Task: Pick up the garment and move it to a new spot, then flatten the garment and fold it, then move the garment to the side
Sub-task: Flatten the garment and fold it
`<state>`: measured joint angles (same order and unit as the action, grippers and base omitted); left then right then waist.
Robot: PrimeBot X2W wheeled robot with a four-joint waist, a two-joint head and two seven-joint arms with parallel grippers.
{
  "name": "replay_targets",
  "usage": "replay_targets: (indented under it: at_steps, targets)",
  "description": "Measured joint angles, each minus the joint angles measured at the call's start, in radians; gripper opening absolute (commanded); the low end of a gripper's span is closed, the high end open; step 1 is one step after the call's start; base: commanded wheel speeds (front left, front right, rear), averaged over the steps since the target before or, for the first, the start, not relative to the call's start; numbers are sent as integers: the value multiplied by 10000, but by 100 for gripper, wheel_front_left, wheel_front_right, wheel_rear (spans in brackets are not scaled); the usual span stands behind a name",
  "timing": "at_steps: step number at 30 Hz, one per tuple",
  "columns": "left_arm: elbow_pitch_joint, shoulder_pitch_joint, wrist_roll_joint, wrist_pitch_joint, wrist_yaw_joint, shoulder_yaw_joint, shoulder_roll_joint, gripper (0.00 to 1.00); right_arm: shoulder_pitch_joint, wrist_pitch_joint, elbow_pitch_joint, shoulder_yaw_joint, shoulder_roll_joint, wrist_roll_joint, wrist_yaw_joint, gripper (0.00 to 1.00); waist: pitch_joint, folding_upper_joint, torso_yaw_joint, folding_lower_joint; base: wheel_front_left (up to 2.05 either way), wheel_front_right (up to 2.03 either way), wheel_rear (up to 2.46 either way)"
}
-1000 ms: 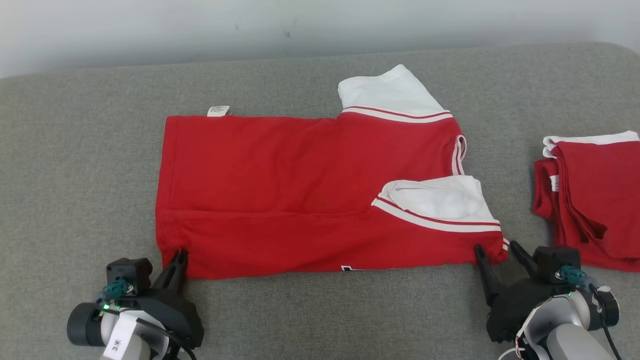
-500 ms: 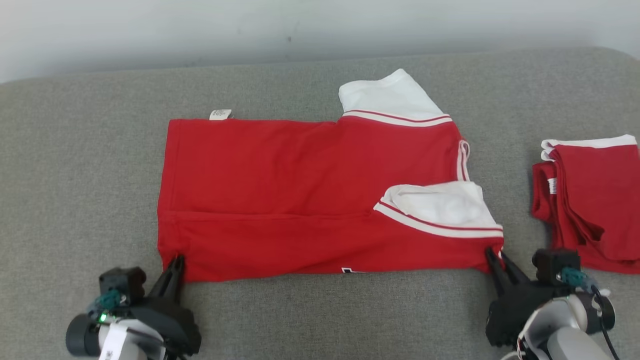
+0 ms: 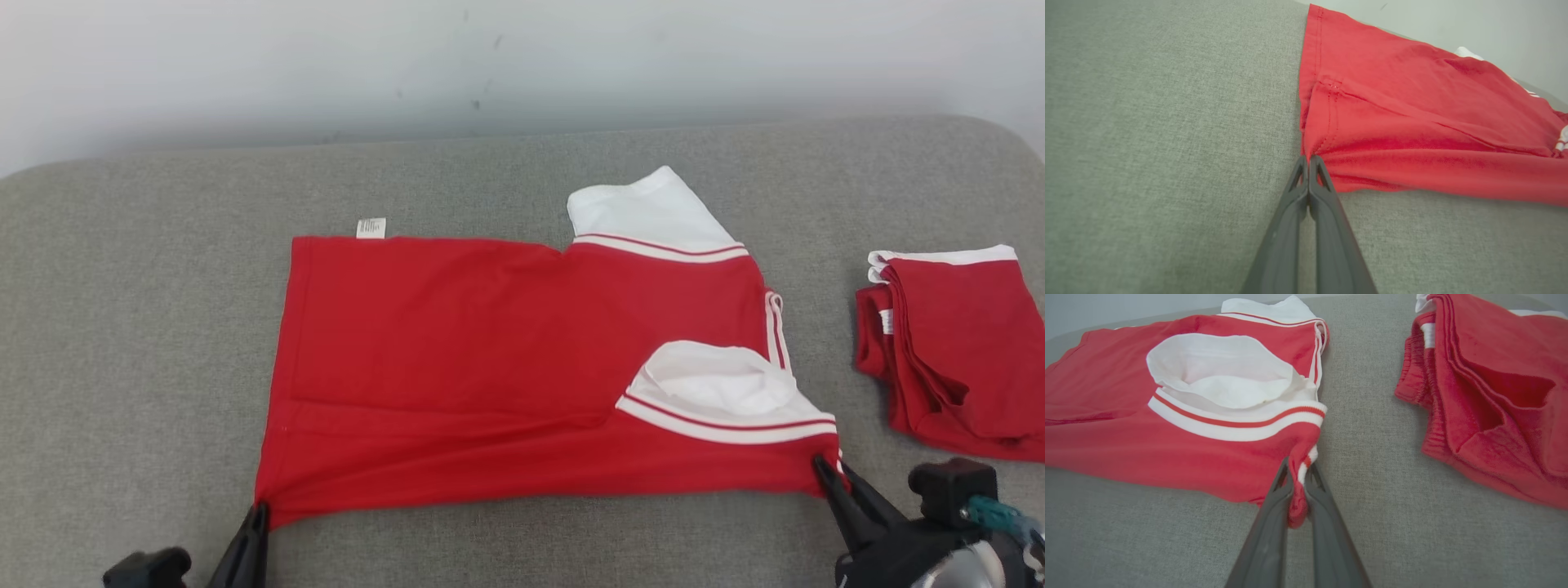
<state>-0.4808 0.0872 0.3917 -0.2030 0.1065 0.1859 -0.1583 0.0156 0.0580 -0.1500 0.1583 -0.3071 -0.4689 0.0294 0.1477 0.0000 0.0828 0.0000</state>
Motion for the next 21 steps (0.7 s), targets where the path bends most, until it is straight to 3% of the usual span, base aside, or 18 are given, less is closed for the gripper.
replay_targets:
  at_steps: [7, 17, 21]
  targets:
    - [1166, -1353, 631, 184, 169, 15, -311, 0, 1359, 953, 1131, -15, -228, -819, 355, 0, -193, 0, 133, 0, 0, 0, 0]
    - [2729, -2538, 1570, 1189, 173, 199, -594, 0, 2323, 2151, 2575, -345, -650, -1670, 353, 0, -100, 0, 173, 0, 0, 0, 0]
    - [3296, -2871, 2023, 1638, 174, 224, -708, 0, 2675, 2512, 3022, -782, -924, -1825, 88, 0, -26, 0, 175, 0, 0, 0, 0]
